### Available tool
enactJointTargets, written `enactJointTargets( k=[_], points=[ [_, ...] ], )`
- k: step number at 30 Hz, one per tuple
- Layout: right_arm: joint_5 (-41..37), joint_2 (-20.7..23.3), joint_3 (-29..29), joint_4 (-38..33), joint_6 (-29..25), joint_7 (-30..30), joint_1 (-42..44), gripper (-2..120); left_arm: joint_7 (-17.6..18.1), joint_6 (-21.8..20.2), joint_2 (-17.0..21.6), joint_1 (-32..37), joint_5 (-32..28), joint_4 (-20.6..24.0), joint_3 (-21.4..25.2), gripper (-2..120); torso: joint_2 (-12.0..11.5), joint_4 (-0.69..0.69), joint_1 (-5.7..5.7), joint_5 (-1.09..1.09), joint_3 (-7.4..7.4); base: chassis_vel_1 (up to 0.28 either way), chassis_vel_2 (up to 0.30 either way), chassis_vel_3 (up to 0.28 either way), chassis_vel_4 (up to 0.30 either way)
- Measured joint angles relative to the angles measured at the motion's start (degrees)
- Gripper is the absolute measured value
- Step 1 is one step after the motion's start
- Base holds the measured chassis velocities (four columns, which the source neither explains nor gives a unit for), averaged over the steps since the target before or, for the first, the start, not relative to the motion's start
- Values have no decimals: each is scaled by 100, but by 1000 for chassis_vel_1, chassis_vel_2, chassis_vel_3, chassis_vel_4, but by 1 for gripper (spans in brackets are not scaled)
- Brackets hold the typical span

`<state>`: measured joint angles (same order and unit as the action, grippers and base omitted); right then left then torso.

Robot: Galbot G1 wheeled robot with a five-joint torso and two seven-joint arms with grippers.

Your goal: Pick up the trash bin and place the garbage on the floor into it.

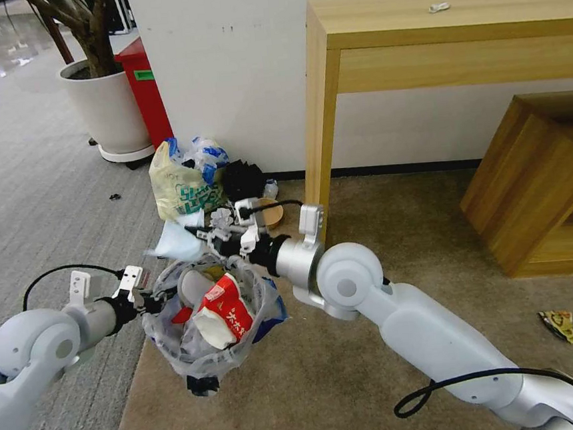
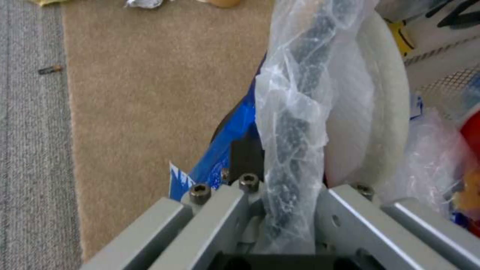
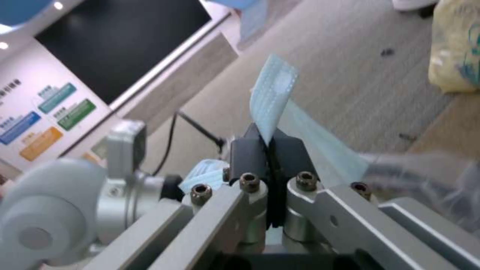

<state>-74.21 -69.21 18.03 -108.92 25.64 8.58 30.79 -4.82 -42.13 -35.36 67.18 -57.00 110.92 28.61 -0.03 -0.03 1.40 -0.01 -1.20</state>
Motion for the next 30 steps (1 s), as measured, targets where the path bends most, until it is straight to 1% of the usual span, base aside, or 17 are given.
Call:
enactJointTargets(
  k=[5,11,15,21,23,24,27,28,29,30],
  points=[
    [-13,-87,114,130,67,72,-33,0,1,0,-1,-50,-29,-5,-22,0,0,1,0,0,0,0,0,0,0],
    [10,-356,365,544,216,303,-119,0,-42,0,37,-1,-46,-3,80,0,0,2,0,0,0,0,0,0,0],
    [16,-474,439,707,291,456,-148,0,-71,0,44,40,-45,19,122,0,0,2,0,0,0,0,0,0,0],
    [63,-530,453,816,388,633,-151,1,-90,-1,52,43,-45,22,160,0,0,1,0,0,0,0,0,0,0],
    [90,-516,440,815,431,695,-151,10,-107,-1,55,60,-42,19,186,0,0,1,0,0,0,0,0,0,0],
    [90,-516,440,815,431,695,-151,10,-107,-1,55,60,-42,19,186,0,0,1,0,0,0,0,0,0,0],
    [135,-486,422,799,444,758,-147,24,-117,-1,51,76,-34,16,207,0,0,1,0,0,0,0,0,0,0],
    [135,-486,422,799,444,758,-147,24,-117,-1,51,76,-34,16,207,0,0,1,0,0,0,0,0,0,0],
    [137,-481,407,788,444,796,-147,30,-118,-1,48,86,-33,16,221,0,0,1,0,0,0,0,0,0,0],
    [137,-478,387,780,444,823,-147,34,-120,-1,47,102,-33,19,238,0,0,1,0,0,0,0,0,0,0]
  ],
)
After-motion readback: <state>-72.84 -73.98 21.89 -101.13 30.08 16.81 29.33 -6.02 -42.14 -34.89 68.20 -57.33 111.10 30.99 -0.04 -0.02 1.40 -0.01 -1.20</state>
